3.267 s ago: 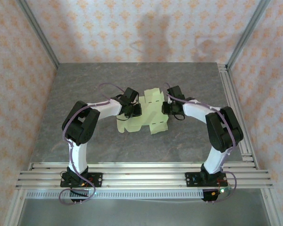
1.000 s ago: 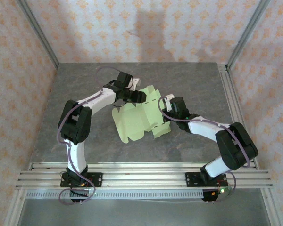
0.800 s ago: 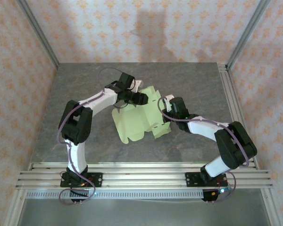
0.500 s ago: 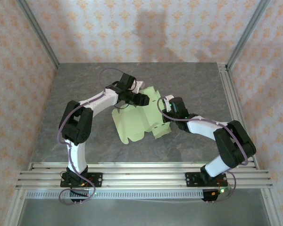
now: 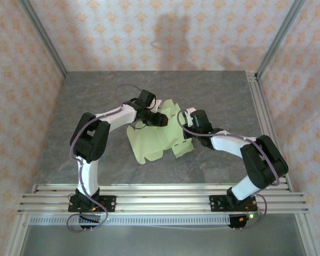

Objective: Fold the paper box

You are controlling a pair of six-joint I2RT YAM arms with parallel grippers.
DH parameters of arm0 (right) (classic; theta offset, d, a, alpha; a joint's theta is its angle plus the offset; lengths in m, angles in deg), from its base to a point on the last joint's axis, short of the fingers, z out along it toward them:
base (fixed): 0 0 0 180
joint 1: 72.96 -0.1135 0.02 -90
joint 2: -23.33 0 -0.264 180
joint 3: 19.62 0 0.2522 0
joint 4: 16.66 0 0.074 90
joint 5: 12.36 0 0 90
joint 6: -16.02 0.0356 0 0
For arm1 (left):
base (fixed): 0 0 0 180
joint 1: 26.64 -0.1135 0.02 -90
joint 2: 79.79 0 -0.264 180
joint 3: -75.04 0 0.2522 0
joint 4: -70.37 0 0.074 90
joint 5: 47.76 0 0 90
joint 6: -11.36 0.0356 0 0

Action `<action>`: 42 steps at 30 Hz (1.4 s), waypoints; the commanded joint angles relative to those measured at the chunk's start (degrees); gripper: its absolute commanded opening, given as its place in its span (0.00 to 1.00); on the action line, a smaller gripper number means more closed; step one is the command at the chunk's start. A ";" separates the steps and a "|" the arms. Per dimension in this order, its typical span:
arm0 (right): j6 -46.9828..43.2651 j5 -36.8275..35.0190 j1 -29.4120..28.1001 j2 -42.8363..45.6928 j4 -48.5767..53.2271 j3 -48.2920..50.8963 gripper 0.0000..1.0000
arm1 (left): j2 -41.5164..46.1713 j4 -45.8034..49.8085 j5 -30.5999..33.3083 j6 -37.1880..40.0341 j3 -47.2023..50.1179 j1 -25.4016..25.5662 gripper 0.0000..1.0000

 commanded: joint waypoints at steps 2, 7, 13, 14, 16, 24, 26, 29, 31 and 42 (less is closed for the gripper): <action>0.81 -0.29 -0.24 -0.95 0.07 -1.68 0.00 | -2.95 0.75 4.62 -3.42 1.35 0.39 0.48; 0.72 -0.66 -0.60 -1.37 0.43 -1.68 0.00 | -5.19 1.56 6.82 -5.52 0.65 0.67 0.44; 0.97 -0.73 -1.07 -1.93 0.76 -2.03 0.00 | -6.86 3.78 10.83 -6.17 0.26 0.87 0.43; 0.96 -0.88 -1.04 -2.00 0.66 -2.03 0.00 | -6.87 3.91 11.41 -5.95 0.44 0.96 0.43; 1.15 -1.48 -1.09 -2.00 0.76 -2.12 0.00 | -7.06 4.54 12.65 -5.33 0.71 1.07 0.43; 1.24 -2.51 -1.11 -2.19 1.47 -2.83 0.00 | -7.90 2.56 13.32 -5.75 3.22 1.11 0.32; 1.12 -2.57 -1.11 -2.10 1.85 -2.95 0.00 | -6.60 1.00 12.62 -6.36 4.30 1.16 0.32; 0.98 -2.91 -1.11 -1.87 2.32 -3.15 0.00 | -2.96 -0.41 12.53 -6.99 5.35 1.04 0.34; 0.76 -3.27 -1.11 -1.68 2.80 -3.33 0.00 | 0.17 -0.85 13.00 -7.30 5.71 1.11 0.38; -0.59 -6.11 -2.90 -3.01 5.79 -5.72 0.00 | 18.05 -3.44 20.11 -8.40 9.50 0.53 0.51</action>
